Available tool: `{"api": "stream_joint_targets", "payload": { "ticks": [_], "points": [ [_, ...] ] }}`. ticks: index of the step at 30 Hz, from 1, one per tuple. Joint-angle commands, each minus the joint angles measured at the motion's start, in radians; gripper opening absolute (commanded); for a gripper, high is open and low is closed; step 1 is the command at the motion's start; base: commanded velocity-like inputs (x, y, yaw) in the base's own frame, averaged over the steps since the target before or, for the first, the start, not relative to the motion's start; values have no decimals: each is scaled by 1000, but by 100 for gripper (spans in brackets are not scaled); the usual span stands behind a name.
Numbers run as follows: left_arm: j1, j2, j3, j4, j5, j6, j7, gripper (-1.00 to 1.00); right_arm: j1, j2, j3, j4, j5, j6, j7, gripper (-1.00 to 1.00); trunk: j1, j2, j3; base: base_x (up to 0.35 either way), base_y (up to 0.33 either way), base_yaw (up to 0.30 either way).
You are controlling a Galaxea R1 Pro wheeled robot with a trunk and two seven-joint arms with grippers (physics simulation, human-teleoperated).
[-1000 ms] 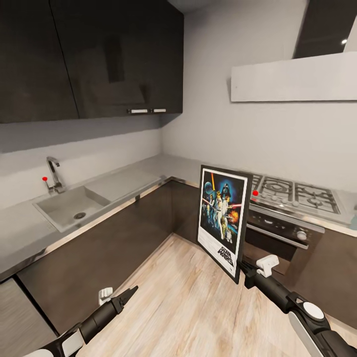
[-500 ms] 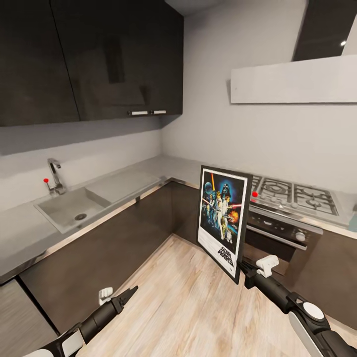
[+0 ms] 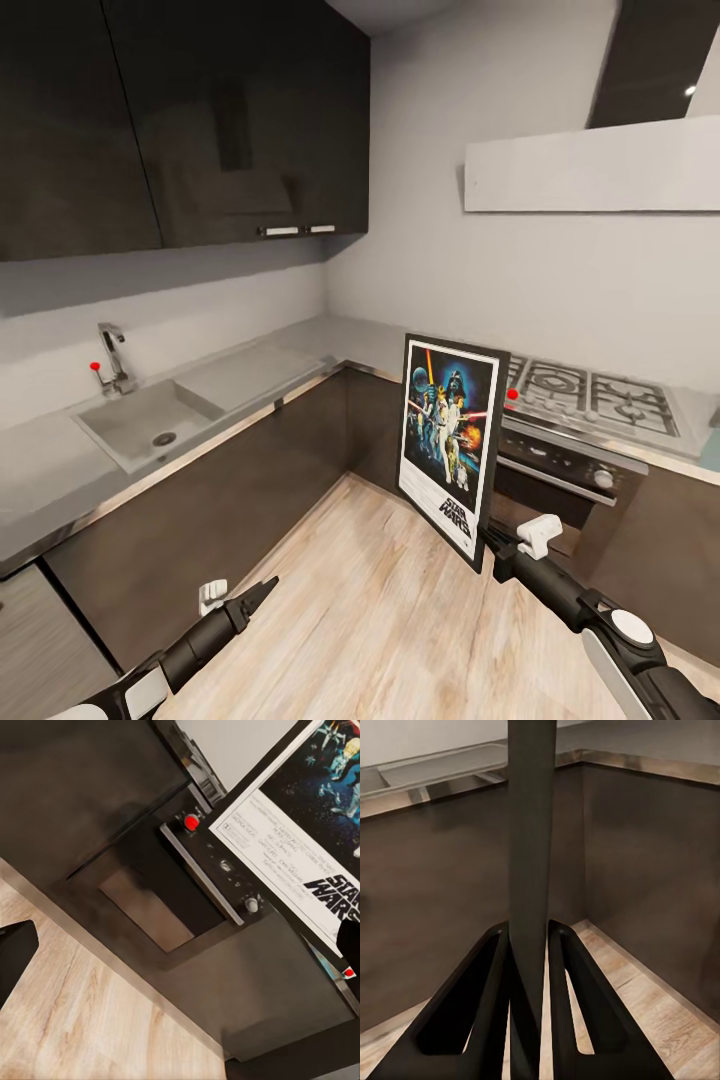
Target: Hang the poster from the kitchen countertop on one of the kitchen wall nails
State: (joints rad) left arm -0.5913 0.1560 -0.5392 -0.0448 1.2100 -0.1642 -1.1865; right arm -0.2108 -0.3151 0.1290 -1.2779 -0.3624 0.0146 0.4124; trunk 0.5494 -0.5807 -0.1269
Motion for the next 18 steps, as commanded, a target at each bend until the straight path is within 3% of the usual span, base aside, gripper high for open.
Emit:
{"api": "stream_joint_targets", "payload": {
  "ticks": [1,18],
  "points": [
    [-1,0,-8,0,6,-9,-1,100,-1,-1,1,0,-12,2,3,-100,-4,6,1,0,0,0],
    [-1,0,-8,0,6,-9,-1,100,-1,-1,1,0,-12,2,3,-100,-69,125,55,0,0,0]
  ]
}}
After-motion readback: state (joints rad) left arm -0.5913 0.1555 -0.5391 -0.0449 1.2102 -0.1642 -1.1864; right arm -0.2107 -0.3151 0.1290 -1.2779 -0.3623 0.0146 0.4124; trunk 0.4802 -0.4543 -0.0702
